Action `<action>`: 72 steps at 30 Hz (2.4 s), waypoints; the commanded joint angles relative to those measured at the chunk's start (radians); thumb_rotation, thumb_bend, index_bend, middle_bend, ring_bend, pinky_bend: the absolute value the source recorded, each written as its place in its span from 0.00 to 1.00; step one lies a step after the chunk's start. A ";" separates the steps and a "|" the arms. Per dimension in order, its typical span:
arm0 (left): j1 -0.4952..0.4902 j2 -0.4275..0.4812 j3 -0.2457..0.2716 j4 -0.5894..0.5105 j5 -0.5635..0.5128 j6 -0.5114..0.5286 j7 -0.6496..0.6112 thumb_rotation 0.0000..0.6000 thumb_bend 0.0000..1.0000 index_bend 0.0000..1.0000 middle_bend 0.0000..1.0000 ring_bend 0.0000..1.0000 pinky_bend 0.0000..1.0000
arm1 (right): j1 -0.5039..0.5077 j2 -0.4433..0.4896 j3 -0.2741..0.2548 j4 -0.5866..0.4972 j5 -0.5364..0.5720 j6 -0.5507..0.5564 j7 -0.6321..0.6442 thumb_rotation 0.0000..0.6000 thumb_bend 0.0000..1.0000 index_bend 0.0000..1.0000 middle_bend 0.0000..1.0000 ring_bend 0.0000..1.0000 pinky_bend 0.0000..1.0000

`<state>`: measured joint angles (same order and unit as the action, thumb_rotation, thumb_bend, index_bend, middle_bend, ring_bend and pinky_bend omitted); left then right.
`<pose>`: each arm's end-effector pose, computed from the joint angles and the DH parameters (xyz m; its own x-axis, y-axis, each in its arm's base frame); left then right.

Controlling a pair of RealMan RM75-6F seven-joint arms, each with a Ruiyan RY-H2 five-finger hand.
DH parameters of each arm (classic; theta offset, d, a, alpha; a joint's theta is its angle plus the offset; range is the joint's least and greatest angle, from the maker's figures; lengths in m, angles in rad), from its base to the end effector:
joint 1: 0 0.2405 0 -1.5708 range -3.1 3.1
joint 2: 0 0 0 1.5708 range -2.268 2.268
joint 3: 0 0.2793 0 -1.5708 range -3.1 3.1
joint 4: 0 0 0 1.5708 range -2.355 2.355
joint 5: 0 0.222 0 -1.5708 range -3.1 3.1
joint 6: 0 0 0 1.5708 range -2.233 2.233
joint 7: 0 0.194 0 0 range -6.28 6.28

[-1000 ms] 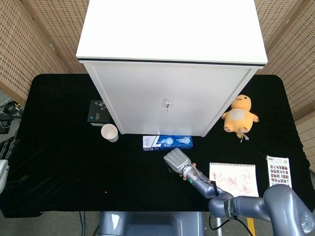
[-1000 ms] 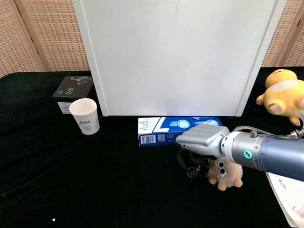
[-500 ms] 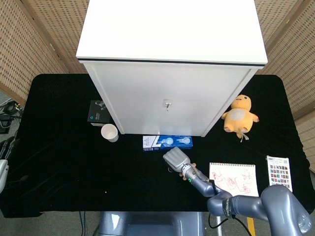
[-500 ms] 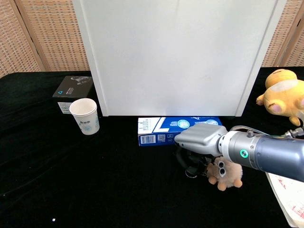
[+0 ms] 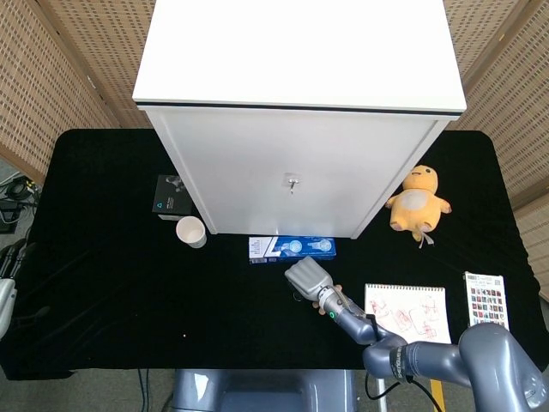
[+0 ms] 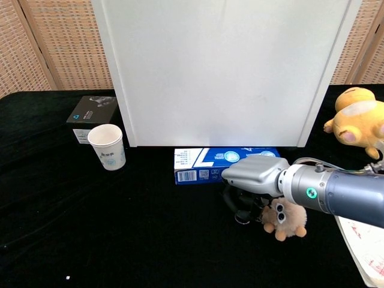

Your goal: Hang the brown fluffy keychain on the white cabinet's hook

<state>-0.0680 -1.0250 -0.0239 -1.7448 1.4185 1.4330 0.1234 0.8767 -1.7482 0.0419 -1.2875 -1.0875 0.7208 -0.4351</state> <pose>-0.3397 0.2194 0.1684 0.4607 0.0987 0.8820 0.8806 0.0729 -0.4681 -0.1412 -0.3688 -0.1632 0.6685 -0.4083 0.6216 -0.7103 -0.5983 0.3708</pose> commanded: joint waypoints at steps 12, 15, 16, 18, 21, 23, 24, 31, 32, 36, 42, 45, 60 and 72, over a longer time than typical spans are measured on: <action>0.002 0.003 0.003 -0.003 0.007 0.004 -0.008 1.00 0.00 0.00 0.00 0.00 0.00 | -0.036 0.069 0.008 -0.108 -0.161 0.100 0.112 1.00 0.64 0.72 0.92 0.91 1.00; 0.004 0.004 0.005 -0.004 0.014 0.009 -0.009 1.00 0.00 0.00 0.00 0.00 0.00 | -0.058 0.099 -0.001 -0.140 -0.266 0.175 0.173 1.00 0.65 0.73 0.93 0.91 1.00; 0.005 0.004 0.006 -0.004 0.016 0.010 -0.010 1.00 0.00 0.00 0.00 0.00 0.00 | -0.064 0.106 -0.006 -0.144 -0.295 0.197 0.191 1.00 0.65 0.73 0.93 0.91 1.00; 0.006 0.004 0.008 -0.004 0.020 0.012 -0.011 1.00 0.00 0.00 0.00 0.00 0.00 | -0.074 0.120 -0.015 -0.149 -0.349 0.235 0.223 1.00 0.65 0.73 0.93 0.91 1.00; 0.009 0.005 0.012 -0.006 0.029 0.017 -0.012 1.00 0.00 0.00 0.00 0.00 0.00 | -0.088 0.144 -0.028 -0.150 -0.437 0.308 0.252 1.00 0.65 0.74 0.94 0.91 1.00; 0.011 0.003 0.013 -0.007 0.035 0.023 -0.008 1.00 0.00 0.00 0.00 0.00 0.00 | -0.095 0.160 -0.033 -0.151 -0.477 0.342 0.261 1.00 0.65 0.74 0.94 0.91 1.00; 0.011 0.003 0.013 -0.007 0.036 0.024 -0.007 1.00 0.00 0.00 0.00 0.00 0.00 | -0.096 0.164 -0.035 -0.152 -0.486 0.349 0.264 1.00 0.65 0.74 0.94 0.91 1.00; 0.017 0.002 0.018 -0.012 0.051 0.037 -0.004 1.00 0.00 0.00 0.00 0.00 0.00 | -0.111 0.243 -0.032 -0.185 -0.576 0.432 0.253 1.00 0.65 0.74 0.94 0.91 1.00; 0.017 0.001 0.018 -0.012 0.052 0.037 -0.003 1.00 0.00 0.00 0.00 0.00 0.00 | -0.113 0.260 -0.032 -0.189 -0.595 0.448 0.249 1.00 0.65 0.74 0.94 0.91 1.00; 0.017 0.000 0.018 -0.011 0.051 0.036 -0.002 1.00 0.00 0.00 0.00 0.00 0.00 | -0.114 0.305 -0.028 -0.195 -0.645 0.487 0.244 1.00 0.65 0.74 0.94 0.91 1.00; 0.015 -0.001 0.015 -0.011 0.044 0.032 0.002 1.00 0.00 0.00 0.00 0.00 0.00 | -0.116 0.383 -0.005 -0.198 -0.769 0.601 0.176 1.00 0.66 0.74 0.94 0.91 1.00; 0.014 -0.002 0.014 -0.011 0.039 0.027 0.001 1.00 0.00 0.00 0.00 0.00 0.00 | -0.118 0.420 0.014 -0.223 -0.796 0.636 0.154 1.00 0.66 0.74 0.94 0.91 1.00; 0.013 -0.003 0.012 -0.012 0.033 0.023 0.003 1.00 0.00 0.00 0.00 0.00 0.00 | -0.108 0.552 0.156 -0.337 -0.713 0.617 0.023 1.00 0.66 0.75 0.94 0.91 1.00; 0.009 -0.001 0.010 -0.010 0.025 0.014 -0.003 1.00 0.00 0.00 0.00 0.00 0.00 | -0.082 0.577 0.227 -0.395 -0.670 0.568 -0.127 1.00 0.66 0.75 0.94 0.91 1.00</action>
<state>-0.0591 -1.0257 -0.0141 -1.7547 1.4437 1.4467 0.1201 0.7855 -1.1763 0.2602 -1.6723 -1.7655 1.3084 -0.5414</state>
